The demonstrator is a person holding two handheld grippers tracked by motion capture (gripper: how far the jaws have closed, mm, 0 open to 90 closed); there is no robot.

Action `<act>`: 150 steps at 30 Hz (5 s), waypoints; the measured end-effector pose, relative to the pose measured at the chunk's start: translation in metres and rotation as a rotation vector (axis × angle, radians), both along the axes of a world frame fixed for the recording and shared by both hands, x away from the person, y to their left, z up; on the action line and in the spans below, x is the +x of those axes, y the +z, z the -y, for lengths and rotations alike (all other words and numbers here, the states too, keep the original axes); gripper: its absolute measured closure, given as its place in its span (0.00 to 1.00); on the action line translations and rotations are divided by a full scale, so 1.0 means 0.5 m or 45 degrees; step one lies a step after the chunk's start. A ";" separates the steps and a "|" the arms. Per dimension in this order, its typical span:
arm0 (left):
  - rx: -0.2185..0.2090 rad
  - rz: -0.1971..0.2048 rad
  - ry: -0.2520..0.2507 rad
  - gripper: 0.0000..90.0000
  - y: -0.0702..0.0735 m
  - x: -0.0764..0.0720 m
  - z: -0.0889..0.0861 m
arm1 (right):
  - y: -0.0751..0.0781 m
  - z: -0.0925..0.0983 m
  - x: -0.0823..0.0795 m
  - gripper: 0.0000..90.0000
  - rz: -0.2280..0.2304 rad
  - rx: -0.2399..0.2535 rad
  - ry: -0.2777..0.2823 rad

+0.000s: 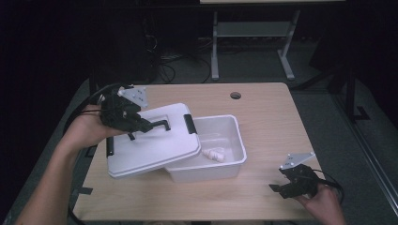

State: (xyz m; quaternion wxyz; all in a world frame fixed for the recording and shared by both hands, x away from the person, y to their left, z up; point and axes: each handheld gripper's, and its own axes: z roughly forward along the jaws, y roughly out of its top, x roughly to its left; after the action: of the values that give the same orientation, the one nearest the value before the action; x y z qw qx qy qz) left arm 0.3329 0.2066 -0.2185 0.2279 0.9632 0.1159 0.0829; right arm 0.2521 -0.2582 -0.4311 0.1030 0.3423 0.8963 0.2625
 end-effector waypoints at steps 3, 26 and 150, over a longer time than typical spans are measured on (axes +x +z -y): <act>-0.024 -0.005 -0.023 0.94 -0.001 0.006 0.019 | -0.001 0.000 0.000 0.31 -0.002 -0.004 0.006; -0.006 -0.038 -0.132 0.94 -0.030 0.044 0.147 | 0.006 0.008 -0.005 0.31 0.012 0.021 -0.001; -0.070 -0.125 -0.166 0.48 -0.103 0.060 0.221 | -0.003 0.006 -0.001 0.31 -0.021 0.028 0.008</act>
State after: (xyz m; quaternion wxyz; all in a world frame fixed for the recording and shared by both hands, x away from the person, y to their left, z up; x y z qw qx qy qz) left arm 0.3629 0.0961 -0.2700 0.2532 0.9650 0.0662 0.0173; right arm 0.2517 -0.2612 -0.4327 0.0909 0.3429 0.8953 0.2696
